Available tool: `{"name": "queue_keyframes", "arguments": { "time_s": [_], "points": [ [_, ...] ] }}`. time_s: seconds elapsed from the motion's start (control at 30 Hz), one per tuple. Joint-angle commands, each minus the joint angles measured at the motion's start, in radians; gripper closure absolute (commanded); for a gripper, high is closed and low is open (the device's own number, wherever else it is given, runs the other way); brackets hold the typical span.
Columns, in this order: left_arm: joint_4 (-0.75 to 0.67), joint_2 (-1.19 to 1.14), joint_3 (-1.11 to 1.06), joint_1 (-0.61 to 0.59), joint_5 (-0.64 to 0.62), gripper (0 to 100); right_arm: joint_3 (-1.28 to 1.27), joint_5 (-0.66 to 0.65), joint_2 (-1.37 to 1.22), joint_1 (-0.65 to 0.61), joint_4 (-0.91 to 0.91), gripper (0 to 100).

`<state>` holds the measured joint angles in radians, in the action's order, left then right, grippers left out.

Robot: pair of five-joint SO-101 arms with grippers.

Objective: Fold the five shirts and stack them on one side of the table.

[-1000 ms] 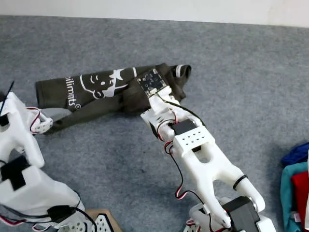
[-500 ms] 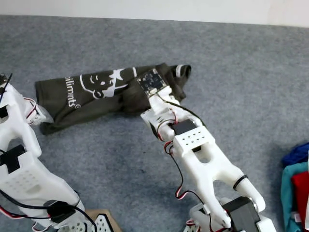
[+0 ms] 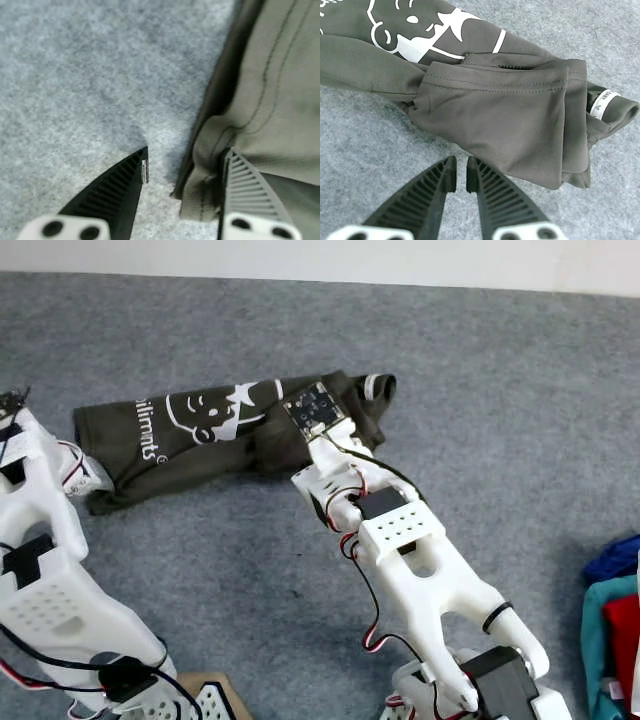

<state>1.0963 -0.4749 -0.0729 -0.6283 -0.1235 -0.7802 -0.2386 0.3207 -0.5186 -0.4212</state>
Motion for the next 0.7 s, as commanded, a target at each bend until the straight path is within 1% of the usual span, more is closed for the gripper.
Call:
{"name": "queue_keyframes", "arguments": {
  "time_s": [0.0, 0.07, 0.13, 0.17, 0.23, 0.3, 0.47, 0.57, 0.67],
  "points": [
    [-0.043, -0.012, 0.018, 0.056, 0.005, 80, 0.007, -0.014, 0.047, 0.012, 0.013, 94.2],
    [-0.044, -0.018, 0.027, 0.064, 0.008, 88, 0.007, -0.014, 0.048, 0.012, 0.013, 94.2],
    [-0.083, -0.019, 0.018, 0.068, 0.011, 98, 0.007, -0.014, 0.048, 0.012, 0.013, 94.2],
    [-0.1, -0.021, 0.016, 0.068, 0.011, 100, 0.007, -0.014, 0.05, 0.012, 0.013, 94.2],
    [-0.107, -0.022, 0.012, 0.068, 0.011, 98, 0.007, -0.014, 0.051, 0.012, 0.013, 94.2],
    [-0.112, -0.021, -0.004, 0.068, 0.011, 100, 0.007, -0.014, 0.051, 0.013, 0.013, 94.2],
    [-0.112, -0.01, -0.007, 0.079, 0.005, 99, 0.007, -0.014, 0.053, 0.013, 0.013, 94.2],
    [-0.103, 0.041, 0.018, 0.134, 0.003, 99, 0.007, -0.014, 0.056, 0.03, 0.012, 94.2],
    [-0.058, 0.154, 0.033, 0.223, 0.003, 99, 0.012, -0.009, 0.056, 0.053, 0.012, 94.2]
  ]
}}
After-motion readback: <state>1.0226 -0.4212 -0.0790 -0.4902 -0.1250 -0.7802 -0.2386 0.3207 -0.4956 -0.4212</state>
